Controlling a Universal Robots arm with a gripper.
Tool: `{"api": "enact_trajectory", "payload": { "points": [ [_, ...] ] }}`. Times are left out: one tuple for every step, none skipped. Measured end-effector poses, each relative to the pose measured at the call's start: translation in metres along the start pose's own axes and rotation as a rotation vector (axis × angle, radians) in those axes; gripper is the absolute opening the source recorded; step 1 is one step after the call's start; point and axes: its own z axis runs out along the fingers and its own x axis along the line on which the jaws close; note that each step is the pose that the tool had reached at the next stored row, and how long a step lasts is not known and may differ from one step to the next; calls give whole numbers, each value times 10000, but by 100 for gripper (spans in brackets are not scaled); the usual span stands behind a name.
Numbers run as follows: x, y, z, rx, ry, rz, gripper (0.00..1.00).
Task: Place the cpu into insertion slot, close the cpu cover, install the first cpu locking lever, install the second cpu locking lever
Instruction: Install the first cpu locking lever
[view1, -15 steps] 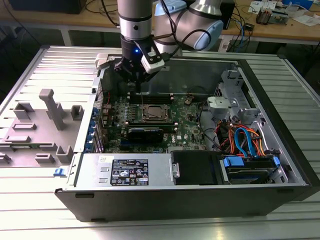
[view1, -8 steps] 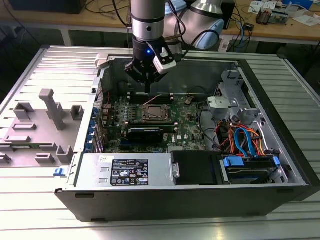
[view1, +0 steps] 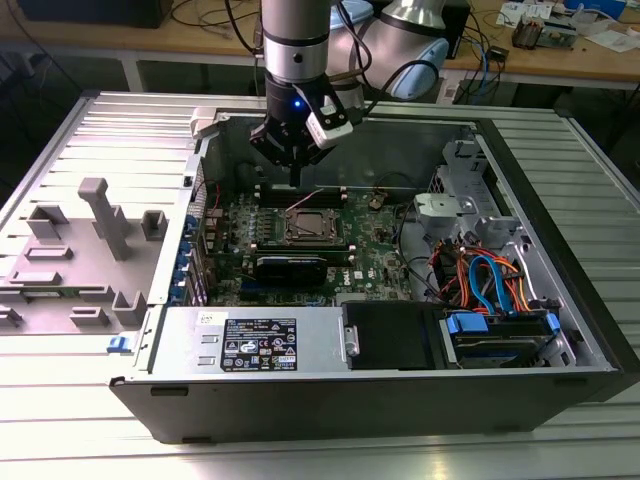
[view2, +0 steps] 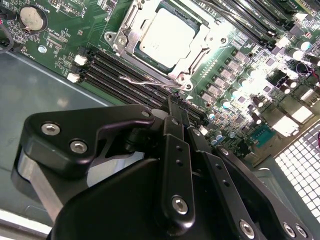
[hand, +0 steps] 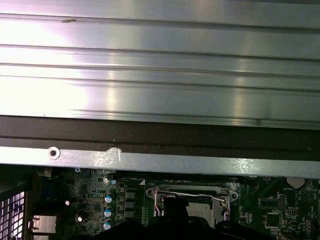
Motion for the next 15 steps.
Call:
{"api": "enact_trajectory", "payload": {
  "points": [
    [0,0,0,0,1,0,11],
    [0,0,1,1,0,0,11],
    [-7,0,2,-2,-1,-3,11],
    [-13,-1,3,-3,-2,-3,11],
    [-17,-1,2,0,0,-1,11],
    [-20,-1,2,1,1,1,11],
    [-24,-1,4,0,1,0,11],
    [-24,-1,4,1,1,0,11],
    [-24,-1,4,1,1,0,11],
    [-24,-1,4,1,1,0,11],
    [-24,-1,4,1,0,0,11],
    [-24,-1,4,1,1,0,11],
    [-24,-1,4,1,1,0,11],
    [-24,-1,4,1,1,-1,11],
    [-24,-1,4,1,1,-1,11]
  ]
}}
